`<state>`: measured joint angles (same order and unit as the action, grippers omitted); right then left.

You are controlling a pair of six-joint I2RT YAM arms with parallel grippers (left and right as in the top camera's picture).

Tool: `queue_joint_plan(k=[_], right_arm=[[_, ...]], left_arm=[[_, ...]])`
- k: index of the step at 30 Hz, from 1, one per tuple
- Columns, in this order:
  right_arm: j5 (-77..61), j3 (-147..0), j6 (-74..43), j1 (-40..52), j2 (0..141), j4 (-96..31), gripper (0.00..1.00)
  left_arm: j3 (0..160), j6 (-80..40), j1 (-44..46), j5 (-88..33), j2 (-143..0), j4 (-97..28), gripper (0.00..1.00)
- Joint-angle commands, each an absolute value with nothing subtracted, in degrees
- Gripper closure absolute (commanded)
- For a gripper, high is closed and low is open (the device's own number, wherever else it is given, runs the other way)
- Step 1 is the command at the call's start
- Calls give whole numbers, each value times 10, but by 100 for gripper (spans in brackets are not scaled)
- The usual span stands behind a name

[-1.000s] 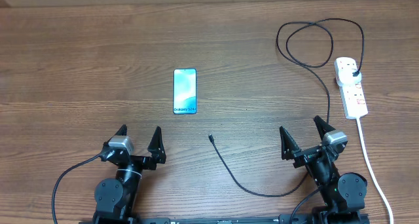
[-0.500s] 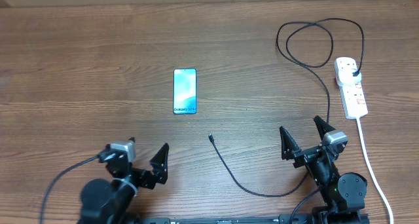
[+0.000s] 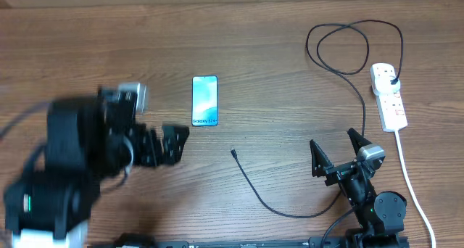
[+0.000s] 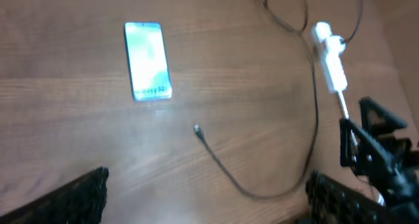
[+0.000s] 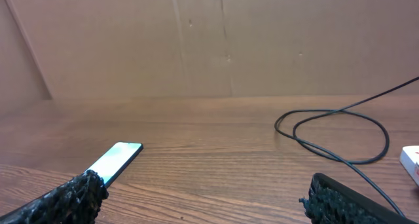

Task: Plug charger to phone and switch on socket
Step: 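Reach the left gripper forward over the Galaxy S24+ phone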

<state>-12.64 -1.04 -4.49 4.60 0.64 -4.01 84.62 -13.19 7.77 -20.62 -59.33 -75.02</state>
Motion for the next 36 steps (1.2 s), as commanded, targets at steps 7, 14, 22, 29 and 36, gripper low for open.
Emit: queue_joint_plan(k=[7, 14, 22, 29, 36], right_arm=[[-121, -4, -44, 48, 2, -37, 0], [-121, -4, -44, 48, 2, -37, 0], [-121, -4, -44, 48, 2, -37, 0], [-121, -4, -44, 48, 2, -37, 0], [-121, -4, -44, 48, 2, -37, 0]], left_arm=[[984, -107, 75, -224, -842, -775, 0], [984, -107, 75, -220, -986, -697, 0], [984, -133, 75, -218, -1152, -690, 0], [984, -196, 94, -117, -1169, -624, 0], [982, -195, 139, -9, -1169, -549, 0]])
